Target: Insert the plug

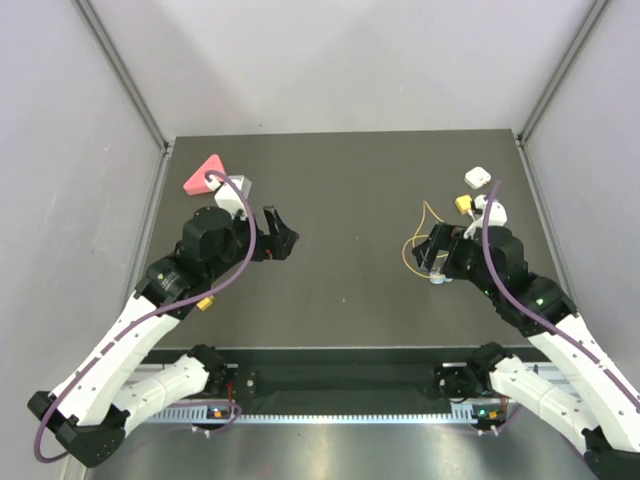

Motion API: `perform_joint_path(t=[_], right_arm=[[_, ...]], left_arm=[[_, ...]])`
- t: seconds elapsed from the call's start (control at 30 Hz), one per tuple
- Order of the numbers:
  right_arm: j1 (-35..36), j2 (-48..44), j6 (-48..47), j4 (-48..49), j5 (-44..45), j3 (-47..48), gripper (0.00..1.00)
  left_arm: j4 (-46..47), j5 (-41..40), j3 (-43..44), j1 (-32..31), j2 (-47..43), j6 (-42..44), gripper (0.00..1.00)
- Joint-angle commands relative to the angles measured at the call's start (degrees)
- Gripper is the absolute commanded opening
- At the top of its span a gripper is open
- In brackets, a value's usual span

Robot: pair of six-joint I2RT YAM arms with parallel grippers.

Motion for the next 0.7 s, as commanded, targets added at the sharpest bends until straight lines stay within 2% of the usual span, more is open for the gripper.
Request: perform_joint_path(t=[0.0,0.07,0.17,0.3,0.33,0.37,0.4,0.43,0.47,0.53,0.6,0.67], right_arm=[[-0.7,-1.0,0.4,1.7,-1.0,-0.2,1.0],[-0.7,-1.7,0.4,2.4,-1.0,-0.5,1.0],[-0.7,-2.9,0.2,3.4,-1.0,-1.3,1.0],[-0.7,-4.3,0.3,4.4,-2.1,-2.8,1.0],[-0.7,-4.5,0.3,4.8,-2.7,-3.1,1.0],[-0.7,-5.2,0.6,5.7,-3.2,-3.4,1.0],[-0.7,-5.6,0.7,6.2,-4.0,-3.9,1.0],[-0.8,-5.9,0.7,6.7,-4.5,-4.3,1.0],[-0.7,-6.6,0.8,7.6,-5.3,-4.7,1.0],[-0.7,-7.7,0.8,8.3,-5.8,-5.3,1.0],[-0.7,-8.4,0.5,9.6,-6.4,-6.0,1.0],[-0.7,-8.7,0.0,10.1,-6.8,-6.1,1.0]], left_arm=[[0.4,-2.3,0.1,0.1,-0.1,-1.0,0.96],[0.6,-3.5,-0.3,0.1,0.6,-0.8,0.96],[0.5,-9.4,-0.5,0.0,2.1,1.2,0.95],[2.4,-23.3,-1.1,0.7,7.0,10.3,0.96],[2.5,-32.2,-0.8,1.5,11.0,11.2,0.96],[2.3,-34.2,0.1,3.0,13.3,11.5,0.96],[1.4,-33.7,3.1,8.4,15.6,11.7,0.96],[0.6,-29.1,5.3,11.8,20.2,11.2,0.94],[-0.1,-26.0,9.4,18.2,22.3,9.5,0.92],[2.4,-23.0,11.8,23.9,27.3,9.9,0.91],[5.0,-22.1,14.1,26.6,30.5,10.3,0.91],[5.7,-17.9,16.5,30.5,36.0,9.1,0.91]])
